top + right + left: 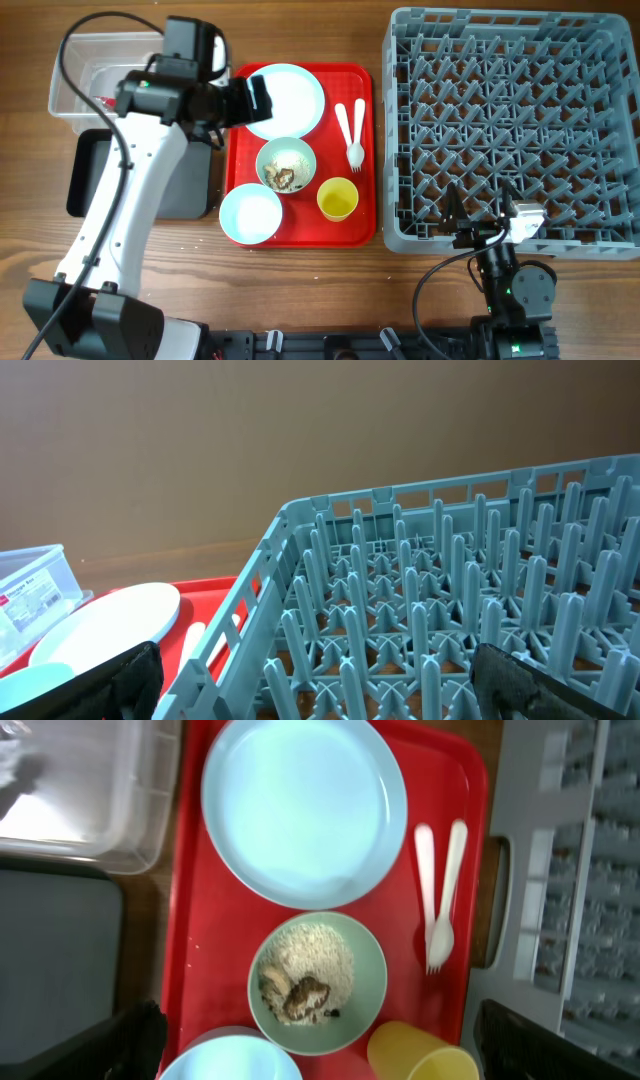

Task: Sort waste into correct bins and load items into the dishwasher rack
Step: 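Reach the left gripper to the green bowl rim and grasp it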

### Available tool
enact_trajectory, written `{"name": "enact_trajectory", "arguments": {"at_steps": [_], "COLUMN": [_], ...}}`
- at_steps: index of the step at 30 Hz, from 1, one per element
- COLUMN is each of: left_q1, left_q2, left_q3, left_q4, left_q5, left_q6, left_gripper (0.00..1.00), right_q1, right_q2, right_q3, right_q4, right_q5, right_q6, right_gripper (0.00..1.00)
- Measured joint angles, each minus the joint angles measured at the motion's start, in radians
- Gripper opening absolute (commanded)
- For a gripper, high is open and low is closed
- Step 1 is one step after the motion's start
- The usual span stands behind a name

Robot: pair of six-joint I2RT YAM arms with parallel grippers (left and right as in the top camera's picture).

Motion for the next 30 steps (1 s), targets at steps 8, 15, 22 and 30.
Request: {"name": "enact_trajectory", "arguments": {"at_steps": [8,15,22,30], "left_q1": [-0.161,-0.25,-0.288,-0.332], "left_q2": [0.092,0.296,0.399,0.467], "left_q3": [0.0,0.0,-0.001,-0.001], "left_q4": [0.024,0.063,0.061,0.097], "left_q5": [0.0,-0.023,-0.035,-0.038], "left_q6": [0.088,0.118,0.11,0.07], "left_gripper": [0.97,0.87,0.71,0.47], "right_q1": [0.0,0.0,0.0,0.0], "right_q2": [0.0,0.0,0.0,0.0], "right_q3": [0.0,0.0,0.0,0.0], "right_q4": [0.0,0.0,0.0,0.0], "right_q5": [0.0,-0.003,-0.004,-0.004], "right_q6": [0.01,0.082,0.091,0.095], "right_gripper": [1.0,1.0,1.0,1.0]}}
